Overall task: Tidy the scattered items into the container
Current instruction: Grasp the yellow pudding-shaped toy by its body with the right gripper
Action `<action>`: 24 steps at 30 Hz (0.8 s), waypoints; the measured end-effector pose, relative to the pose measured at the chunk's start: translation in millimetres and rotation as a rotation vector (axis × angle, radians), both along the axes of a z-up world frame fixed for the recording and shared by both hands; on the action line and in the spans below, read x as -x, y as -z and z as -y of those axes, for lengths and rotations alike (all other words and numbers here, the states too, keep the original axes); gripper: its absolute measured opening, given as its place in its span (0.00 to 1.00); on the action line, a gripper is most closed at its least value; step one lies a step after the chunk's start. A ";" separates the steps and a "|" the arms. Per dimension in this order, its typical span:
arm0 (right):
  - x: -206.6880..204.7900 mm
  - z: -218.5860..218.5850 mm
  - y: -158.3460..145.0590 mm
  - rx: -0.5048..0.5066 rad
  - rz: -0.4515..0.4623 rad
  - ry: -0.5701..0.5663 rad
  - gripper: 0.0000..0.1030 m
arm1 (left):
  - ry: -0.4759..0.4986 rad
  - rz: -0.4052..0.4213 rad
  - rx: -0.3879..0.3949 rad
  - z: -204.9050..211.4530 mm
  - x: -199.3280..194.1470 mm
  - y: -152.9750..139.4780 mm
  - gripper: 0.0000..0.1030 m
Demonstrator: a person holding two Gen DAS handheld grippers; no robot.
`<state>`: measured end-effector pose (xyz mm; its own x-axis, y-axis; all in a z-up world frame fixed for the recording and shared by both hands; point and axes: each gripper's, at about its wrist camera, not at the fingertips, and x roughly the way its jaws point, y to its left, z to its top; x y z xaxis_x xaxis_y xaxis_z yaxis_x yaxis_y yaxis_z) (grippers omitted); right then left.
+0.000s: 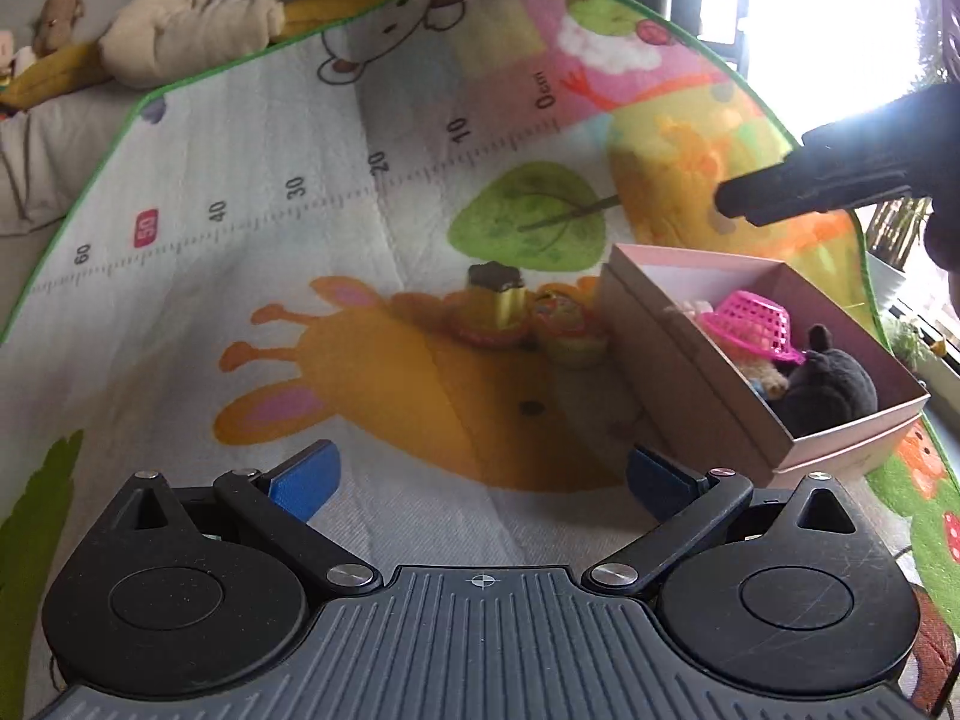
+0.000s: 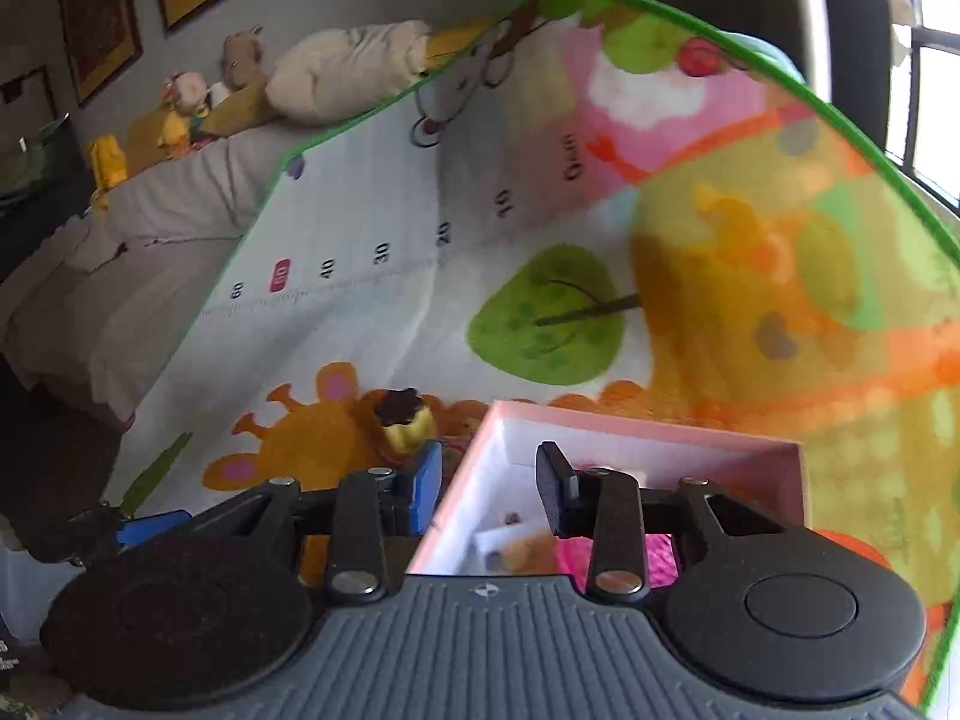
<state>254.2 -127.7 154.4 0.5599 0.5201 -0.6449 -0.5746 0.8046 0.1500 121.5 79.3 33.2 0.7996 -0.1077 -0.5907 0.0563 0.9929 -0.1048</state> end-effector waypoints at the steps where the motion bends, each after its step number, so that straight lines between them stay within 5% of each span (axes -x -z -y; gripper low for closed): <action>1: -5.9 -18.4 2.4 0.014 -0.014 -0.020 0.36 | -0.006 -0.001 0.006 -4.7 1.2 1.1 1.00; 6: -31.2 -98.2 29.0 0.217 -0.008 -0.064 0.40 | -0.033 0.000 0.036 -25.1 6.9 5.7 1.00; 12: -54.5 -134.8 58.1 0.444 -0.016 -0.102 0.39 | -0.028 -0.008 0.088 -38.9 9.0 11.3 1.00; 21: -59.6 -146.0 85.3 0.497 -0.063 -0.132 0.39 | -0.029 -0.005 0.125 -45.9 12.5 10.9 1.00; 24: -49.7 -136.0 74.8 0.393 -0.198 -0.160 0.35 | -0.031 -0.014 0.126 -47.6 12.3 12.5 1.00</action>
<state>303.9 8.4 79.6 0.3386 0.2845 -0.8969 -0.6871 0.7260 -0.0291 109.2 126.9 20.8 0.7956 -0.1569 -0.5851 0.0235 0.9731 -0.2290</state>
